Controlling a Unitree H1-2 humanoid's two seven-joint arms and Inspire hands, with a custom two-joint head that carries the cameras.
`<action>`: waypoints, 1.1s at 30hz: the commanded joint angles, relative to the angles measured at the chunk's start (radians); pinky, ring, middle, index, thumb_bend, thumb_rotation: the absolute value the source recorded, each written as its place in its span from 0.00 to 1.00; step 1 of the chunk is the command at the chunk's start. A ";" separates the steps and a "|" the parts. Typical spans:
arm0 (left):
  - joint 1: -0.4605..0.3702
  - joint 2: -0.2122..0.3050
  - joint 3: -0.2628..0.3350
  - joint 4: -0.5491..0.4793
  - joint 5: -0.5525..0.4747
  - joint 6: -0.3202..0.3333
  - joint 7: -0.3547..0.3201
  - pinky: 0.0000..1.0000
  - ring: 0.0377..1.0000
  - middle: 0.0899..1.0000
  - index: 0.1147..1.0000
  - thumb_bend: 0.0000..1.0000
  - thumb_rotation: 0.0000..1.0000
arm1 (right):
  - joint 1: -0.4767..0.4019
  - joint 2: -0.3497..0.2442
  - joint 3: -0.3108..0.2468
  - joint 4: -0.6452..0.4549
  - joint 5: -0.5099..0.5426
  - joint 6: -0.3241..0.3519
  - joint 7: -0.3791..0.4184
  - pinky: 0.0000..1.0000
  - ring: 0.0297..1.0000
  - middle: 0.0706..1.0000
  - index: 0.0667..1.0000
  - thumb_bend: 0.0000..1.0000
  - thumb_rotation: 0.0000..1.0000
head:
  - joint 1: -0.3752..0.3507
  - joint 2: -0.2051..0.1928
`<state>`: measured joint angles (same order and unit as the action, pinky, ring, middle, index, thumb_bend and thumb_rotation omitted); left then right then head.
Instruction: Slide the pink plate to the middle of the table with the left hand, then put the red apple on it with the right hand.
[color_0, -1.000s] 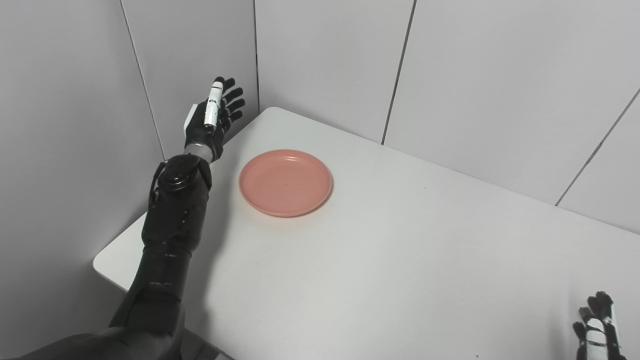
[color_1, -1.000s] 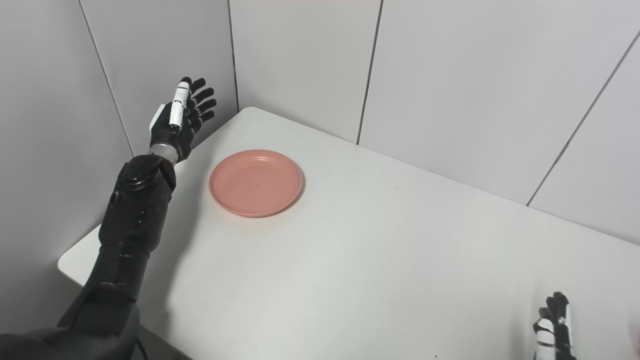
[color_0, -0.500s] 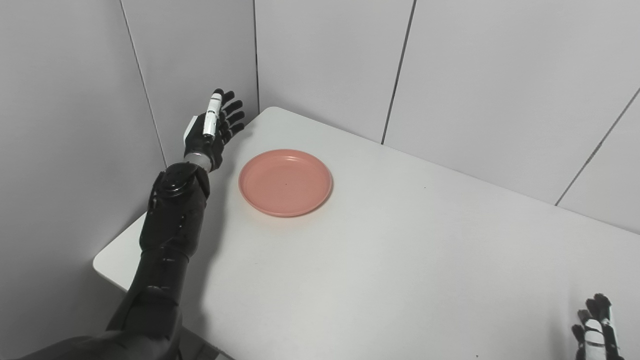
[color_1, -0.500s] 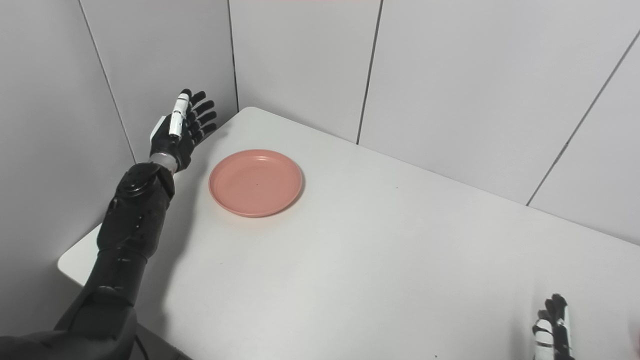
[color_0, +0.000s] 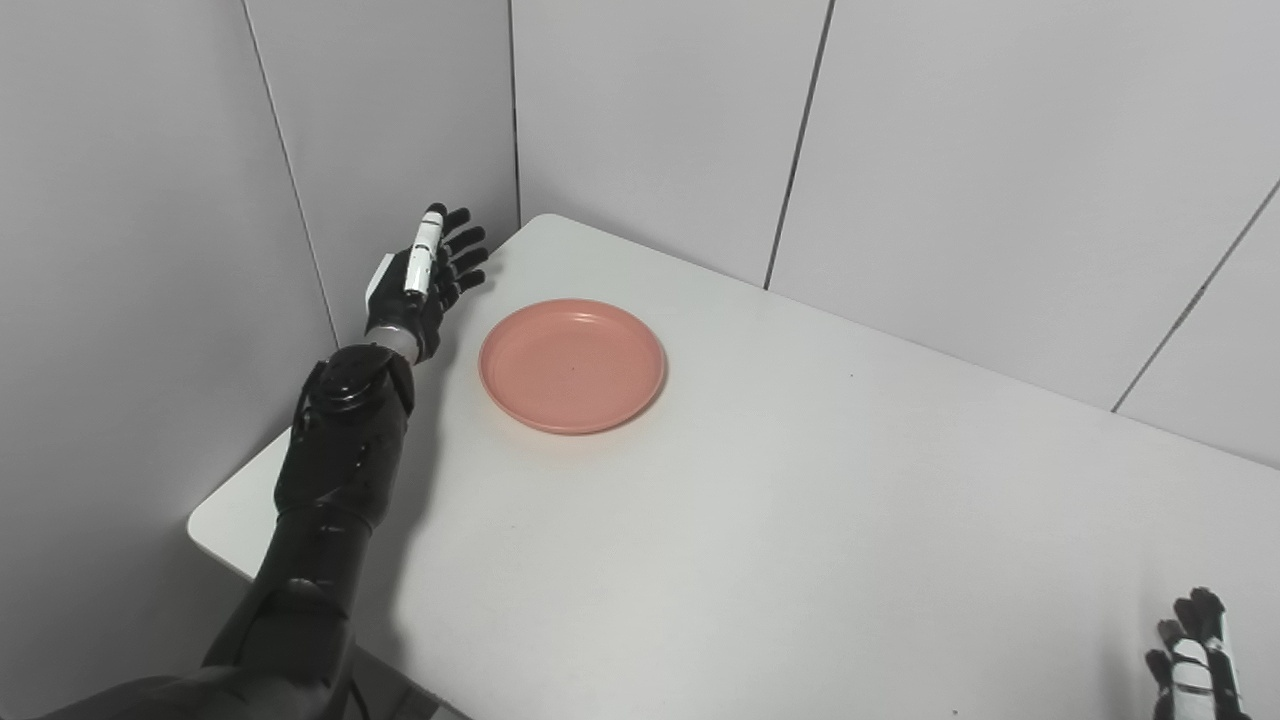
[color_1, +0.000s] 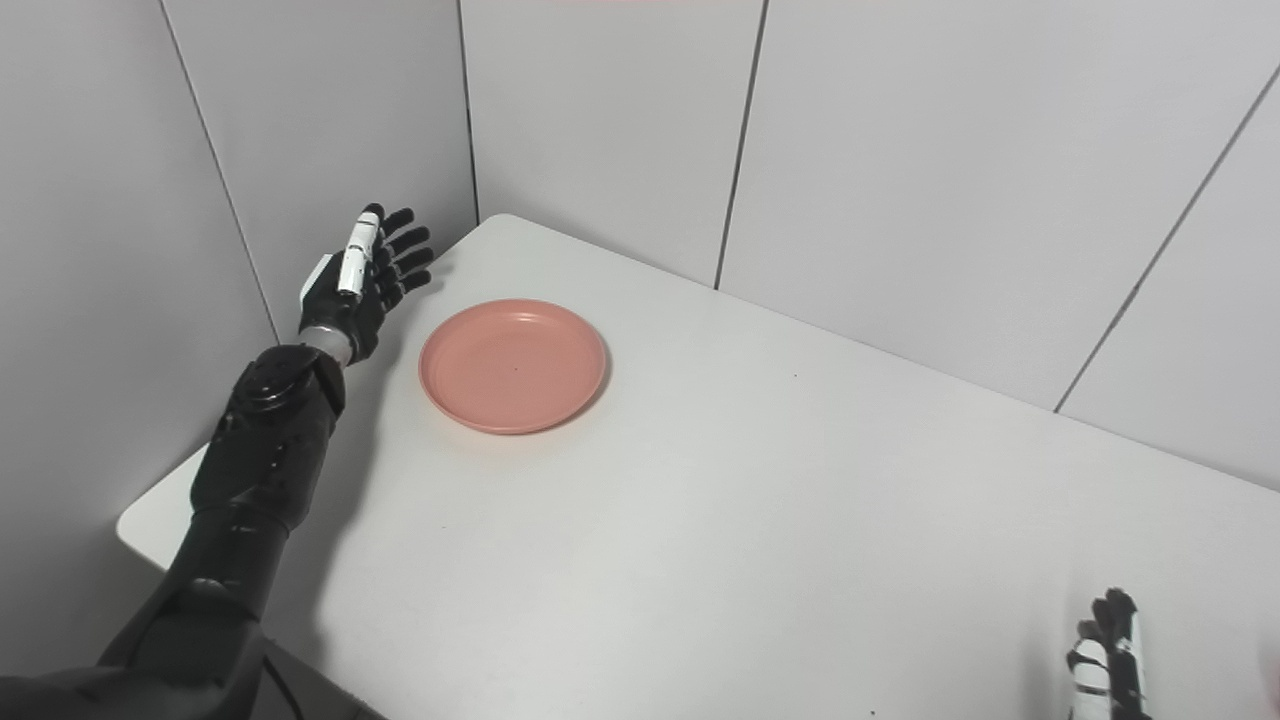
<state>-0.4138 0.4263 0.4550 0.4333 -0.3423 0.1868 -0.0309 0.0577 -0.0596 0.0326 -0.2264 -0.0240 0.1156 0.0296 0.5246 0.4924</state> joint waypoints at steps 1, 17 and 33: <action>-0.035 0.040 -0.004 -0.007 0.003 -0.045 -0.017 0.87 0.86 0.86 0.83 0.34 1.00 | -0.023 -0.005 -0.004 -0.026 0.006 -0.032 0.007 1.00 1.00 1.00 1.00 0.00 1.00 | -0.002 0.002; -0.043 0.034 -0.006 0.058 0.001 -0.069 -0.014 0.87 0.87 0.86 0.83 0.36 1.00 | -0.021 -0.005 -0.003 -0.032 0.002 -0.026 0.005 1.00 1.00 1.00 1.00 0.00 1.00 | -0.003 0.005; -0.048 0.034 -0.027 0.140 -0.012 -0.133 -0.064 0.85 0.84 0.84 0.81 0.36 1.00 | -0.020 -0.007 -0.003 -0.040 0.006 -0.018 0.005 1.00 1.00 1.00 1.00 0.00 1.00 | -0.008 0.010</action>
<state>-0.4214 0.4336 0.4323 0.5843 -0.3453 0.0790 -0.0740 0.0584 -0.0634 0.0320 -0.2295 -0.0156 0.1157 0.0295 0.5185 0.5016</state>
